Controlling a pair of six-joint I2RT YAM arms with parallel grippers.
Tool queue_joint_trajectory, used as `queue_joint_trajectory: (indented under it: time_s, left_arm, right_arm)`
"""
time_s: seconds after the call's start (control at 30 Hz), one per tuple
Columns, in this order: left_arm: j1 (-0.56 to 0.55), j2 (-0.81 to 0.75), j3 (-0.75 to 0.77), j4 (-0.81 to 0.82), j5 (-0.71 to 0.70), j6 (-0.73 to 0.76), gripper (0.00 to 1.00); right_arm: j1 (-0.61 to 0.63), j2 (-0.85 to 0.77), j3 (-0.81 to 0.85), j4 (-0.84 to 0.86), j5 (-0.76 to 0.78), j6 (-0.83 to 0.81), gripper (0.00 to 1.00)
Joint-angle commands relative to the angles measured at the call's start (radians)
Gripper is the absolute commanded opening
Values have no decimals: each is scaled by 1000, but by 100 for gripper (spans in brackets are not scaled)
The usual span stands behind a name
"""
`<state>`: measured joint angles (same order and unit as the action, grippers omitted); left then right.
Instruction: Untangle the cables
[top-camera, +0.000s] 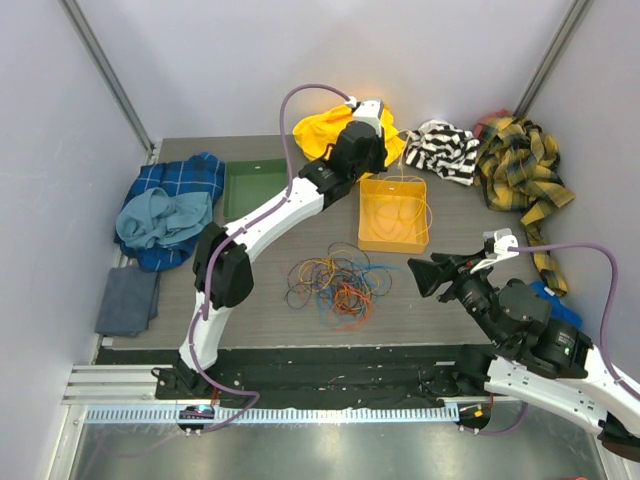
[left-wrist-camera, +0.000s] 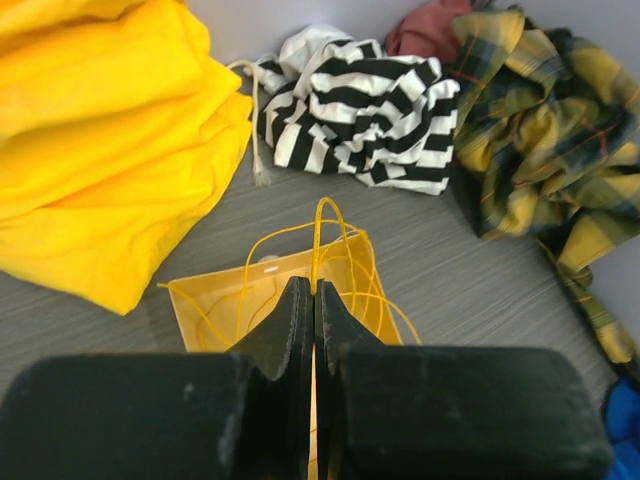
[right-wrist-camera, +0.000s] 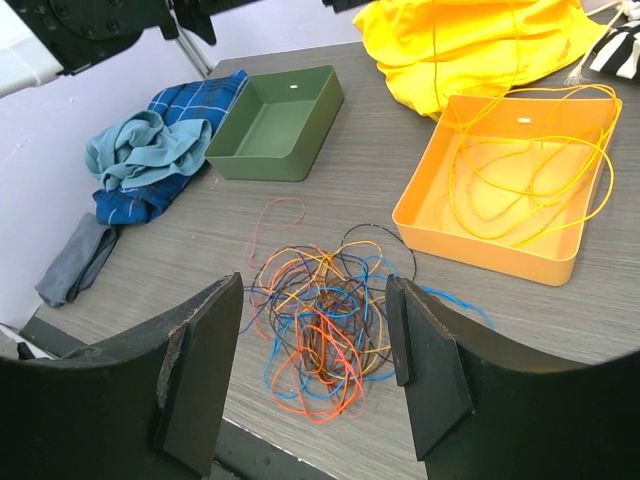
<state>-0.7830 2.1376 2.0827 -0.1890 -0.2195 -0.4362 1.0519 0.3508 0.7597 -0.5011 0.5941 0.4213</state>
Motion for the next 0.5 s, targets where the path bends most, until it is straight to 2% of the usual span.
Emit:
queue_joint_trajectory:
  time_s: [0.0, 0.17, 0.4, 0.43, 0.47]
  left_arm:
    - [7, -47, -35, 76, -34, 31, 0]
    - [7, -53, -102, 69, -54, 42, 0]
    - [-5, 45, -95, 31, 40, -22, 0]
    - [-7, 56, -82, 33, 49, -27, 1]
    - [-13, 67, -76, 30, 69, -32, 11]
  right_arm:
    - [5, -3, 21, 13, 30, -10, 66]
    - [3, 8, 15, 15, 32, -10, 66]
    - [3, 24, 13, 18, 27, -3, 67]
    - [5, 28, 13, 19, 27, -4, 66]
    - [3, 31, 15, 18, 29, -3, 67]
